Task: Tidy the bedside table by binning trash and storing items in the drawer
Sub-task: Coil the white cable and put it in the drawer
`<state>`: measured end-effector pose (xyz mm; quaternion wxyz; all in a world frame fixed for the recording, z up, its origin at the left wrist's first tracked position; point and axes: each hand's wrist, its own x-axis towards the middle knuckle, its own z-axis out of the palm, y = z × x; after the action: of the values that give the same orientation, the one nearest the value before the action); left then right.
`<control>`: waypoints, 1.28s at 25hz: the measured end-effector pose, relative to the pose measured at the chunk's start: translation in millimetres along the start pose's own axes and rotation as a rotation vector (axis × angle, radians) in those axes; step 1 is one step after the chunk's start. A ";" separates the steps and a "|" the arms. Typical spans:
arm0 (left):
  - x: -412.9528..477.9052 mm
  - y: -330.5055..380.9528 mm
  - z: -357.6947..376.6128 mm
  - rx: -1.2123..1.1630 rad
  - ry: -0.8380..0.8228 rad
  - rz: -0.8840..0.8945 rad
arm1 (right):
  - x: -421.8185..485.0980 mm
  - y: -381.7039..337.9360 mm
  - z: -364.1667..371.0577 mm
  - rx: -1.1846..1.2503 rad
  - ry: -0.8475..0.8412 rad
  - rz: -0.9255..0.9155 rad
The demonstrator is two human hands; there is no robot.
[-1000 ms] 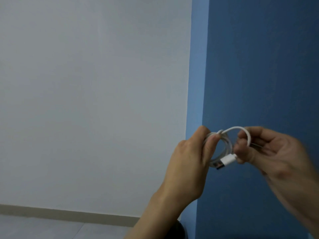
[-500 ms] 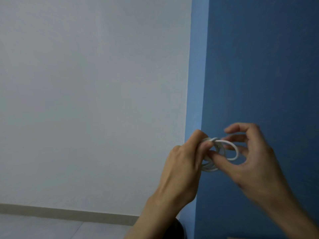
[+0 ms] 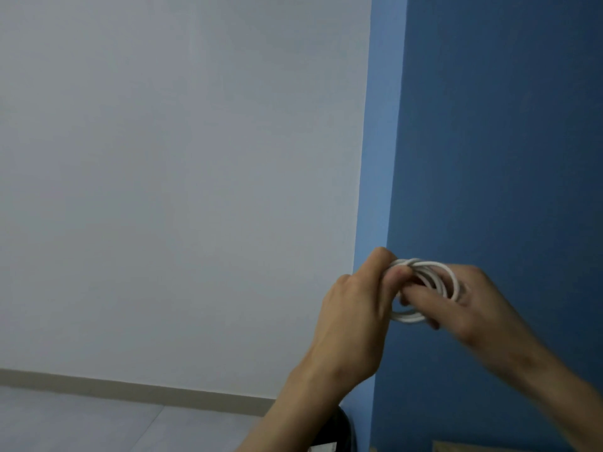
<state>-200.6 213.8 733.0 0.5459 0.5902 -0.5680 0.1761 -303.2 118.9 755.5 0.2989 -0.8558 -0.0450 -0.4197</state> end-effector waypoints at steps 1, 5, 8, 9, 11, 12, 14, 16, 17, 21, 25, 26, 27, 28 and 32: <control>-0.4 1.2 0.6 -0.069 -0.011 -0.016 | -1.1 2.7 -3.4 0.074 -0.052 0.001; 4.8 2.9 -3.6 -0.280 -0.061 -0.066 | -10.2 15.8 -8.3 0.535 -0.240 0.070; 6.1 5.7 -7.6 -0.291 -0.136 -0.067 | -11.1 22.3 -7.3 0.613 -0.147 0.160; 6.2 5.9 -9.1 -0.268 -0.141 -0.058 | -10.2 24.0 -8.6 0.554 -0.105 0.176; 7.5 0.8 -17.9 -0.214 -0.109 -0.043 | -9.2 23.5 -15.7 0.385 -0.028 0.169; 8.5 -5.5 -24.4 -0.169 -0.083 -0.032 | -9.8 23.6 -22.9 0.289 0.022 0.171; 8.7 -19.1 -36.4 -0.024 -0.061 -0.021 | -13.3 22.7 -40.6 0.126 0.120 0.191; 4.8 -26.9 -38.4 0.048 -0.080 -0.044 | -17.4 25.4 -54.5 0.030 0.139 0.186; 3.6 -29.3 -36.2 0.056 -0.078 -0.063 | -18.6 23.3 -55.8 0.015 0.127 0.190; 3.8 -36.6 -29.7 0.118 -0.020 -0.103 | -24.5 22.7 -49.1 0.279 0.005 0.338; 3.7 -33.2 -25.4 0.100 -0.012 -0.073 | -28.0 18.5 -41.6 0.551 -0.190 0.487; 3.2 -30.9 -23.2 0.099 -0.010 -0.058 | -28.1 13.8 -38.6 0.571 -0.234 0.478; 2.9 -28.7 -21.3 0.094 -0.005 -0.047 | -27.3 8.4 -34.0 0.575 -0.250 0.456; 2.9 -26.9 -19.8 0.082 0.003 -0.040 | -26.1 3.8 -29.1 0.567 -0.228 0.422; 0.9 -17.9 -9.2 0.024 0.034 -0.032 | -19.7 -1.9 0.2 0.327 0.103 0.190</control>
<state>-181.1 216.8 728.9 0.5511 0.6025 -0.5471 0.1842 -316.4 123.9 741.6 0.4740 -0.7738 -0.0163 -0.4200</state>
